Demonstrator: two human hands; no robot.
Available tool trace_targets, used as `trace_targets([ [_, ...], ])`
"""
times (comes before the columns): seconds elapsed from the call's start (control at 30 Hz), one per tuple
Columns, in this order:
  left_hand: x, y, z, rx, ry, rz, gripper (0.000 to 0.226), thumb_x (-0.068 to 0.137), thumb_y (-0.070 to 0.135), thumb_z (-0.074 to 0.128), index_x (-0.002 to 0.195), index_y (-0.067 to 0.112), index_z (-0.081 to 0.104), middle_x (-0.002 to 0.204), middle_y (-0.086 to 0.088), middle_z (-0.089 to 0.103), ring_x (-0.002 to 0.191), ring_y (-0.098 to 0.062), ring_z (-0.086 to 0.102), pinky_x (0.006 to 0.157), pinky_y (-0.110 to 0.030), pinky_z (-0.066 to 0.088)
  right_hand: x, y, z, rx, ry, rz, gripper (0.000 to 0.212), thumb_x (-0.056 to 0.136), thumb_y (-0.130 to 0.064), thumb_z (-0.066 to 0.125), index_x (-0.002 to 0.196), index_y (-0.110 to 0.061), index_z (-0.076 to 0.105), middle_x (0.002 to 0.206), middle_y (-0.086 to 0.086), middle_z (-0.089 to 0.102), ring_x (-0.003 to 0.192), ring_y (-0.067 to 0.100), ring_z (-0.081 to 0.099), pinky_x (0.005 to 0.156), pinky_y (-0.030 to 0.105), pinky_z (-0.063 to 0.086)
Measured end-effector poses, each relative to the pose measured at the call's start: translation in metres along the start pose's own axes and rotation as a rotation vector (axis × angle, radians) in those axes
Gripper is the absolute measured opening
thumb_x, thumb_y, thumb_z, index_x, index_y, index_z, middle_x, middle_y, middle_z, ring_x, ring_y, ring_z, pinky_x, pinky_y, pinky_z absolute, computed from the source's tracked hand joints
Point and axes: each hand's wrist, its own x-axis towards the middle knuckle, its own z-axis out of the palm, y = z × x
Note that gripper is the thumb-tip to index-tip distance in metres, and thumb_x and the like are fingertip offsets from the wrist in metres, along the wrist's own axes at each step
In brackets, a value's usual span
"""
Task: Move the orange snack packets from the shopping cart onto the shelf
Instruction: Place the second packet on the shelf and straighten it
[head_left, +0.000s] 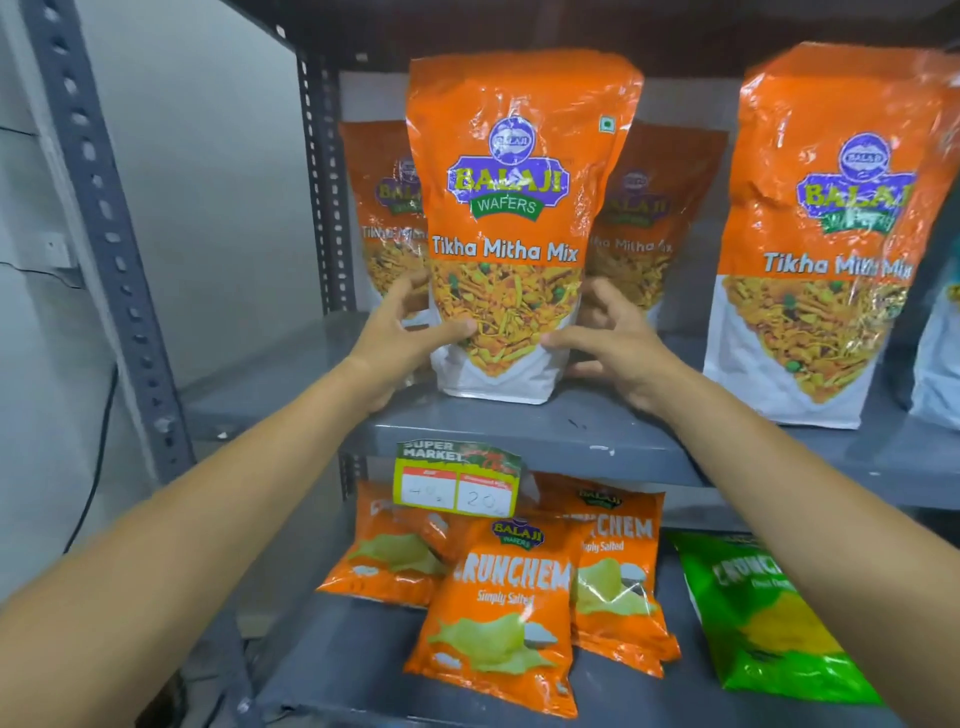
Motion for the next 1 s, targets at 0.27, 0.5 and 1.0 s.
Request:
trace_targets([
  [0.27,0.002,-0.005,-0.074,-0.032,0.031,-0.038,0.056,0.073,0.018,0.076,0.121,0.031,0.05,0.11,0.009,0.06,0.122,-0.03,0.056,0.078,-0.043,0.056,0.034,0.007,0.08,-0.004,-0.053,-0.029,0.051,0.074,-0.006,0.082,0.099,-0.041,0.056,0.1,-0.007,0.061,0.101,0.022,0.068,0.075,0.051,0.063],
  [0.5,0.006,-0.011,-0.083,-0.051,0.033,-0.019,0.052,0.077,0.01,0.074,0.118,0.031,0.048,0.105,0.009,0.059,0.124,-0.031,0.054,0.091,-0.052,0.052,0.042,0.017,0.091,-0.122,-0.042,-0.054,0.054,0.077,-0.012,0.081,0.108,-0.042,0.048,0.121,0.003,0.057,0.104,0.017,0.06,0.072,0.03,0.055],
  [1.0,0.002,-0.009,-0.089,0.005,0.019,0.009,0.075,0.056,0.023,0.08,0.122,0.027,0.047,0.126,-0.009,0.056,0.121,-0.031,0.054,0.099,-0.057,0.048,0.029,0.015,0.09,-0.071,0.006,-0.068,0.047,0.07,-0.018,0.085,0.09,-0.054,0.062,0.113,-0.018,0.053,0.126,0.013,0.044,0.076,0.033,0.057],
])
